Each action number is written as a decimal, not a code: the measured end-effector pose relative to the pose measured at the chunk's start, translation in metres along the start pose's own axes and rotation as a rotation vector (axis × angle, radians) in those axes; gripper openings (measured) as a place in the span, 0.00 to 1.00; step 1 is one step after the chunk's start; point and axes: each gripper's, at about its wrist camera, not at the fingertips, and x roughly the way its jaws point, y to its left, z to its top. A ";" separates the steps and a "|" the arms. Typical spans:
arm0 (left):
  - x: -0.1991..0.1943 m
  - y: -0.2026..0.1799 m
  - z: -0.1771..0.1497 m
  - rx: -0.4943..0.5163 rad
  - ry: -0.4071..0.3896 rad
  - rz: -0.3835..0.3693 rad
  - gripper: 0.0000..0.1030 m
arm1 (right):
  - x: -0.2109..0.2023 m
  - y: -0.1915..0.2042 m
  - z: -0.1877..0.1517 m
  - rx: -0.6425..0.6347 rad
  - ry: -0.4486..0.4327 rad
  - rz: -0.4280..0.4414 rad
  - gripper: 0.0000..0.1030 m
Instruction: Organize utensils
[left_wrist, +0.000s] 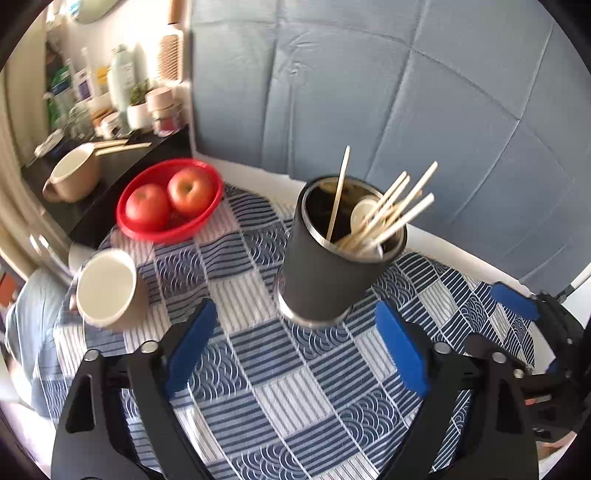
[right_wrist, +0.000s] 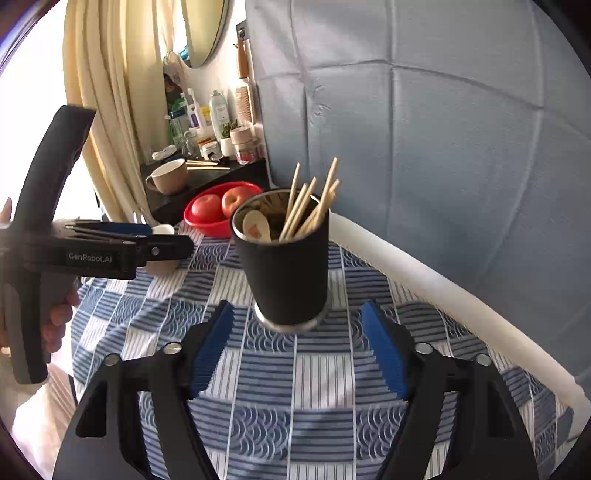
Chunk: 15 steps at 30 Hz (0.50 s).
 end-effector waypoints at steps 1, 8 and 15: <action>-0.003 0.000 -0.006 -0.006 -0.004 0.006 0.89 | -0.007 0.000 -0.006 0.002 -0.001 -0.008 0.74; -0.025 -0.005 -0.052 0.013 -0.003 0.076 0.94 | -0.049 -0.003 -0.037 0.026 0.003 -0.042 0.84; -0.045 -0.005 -0.100 0.045 0.021 0.193 0.94 | -0.078 0.001 -0.068 0.028 0.042 -0.109 0.86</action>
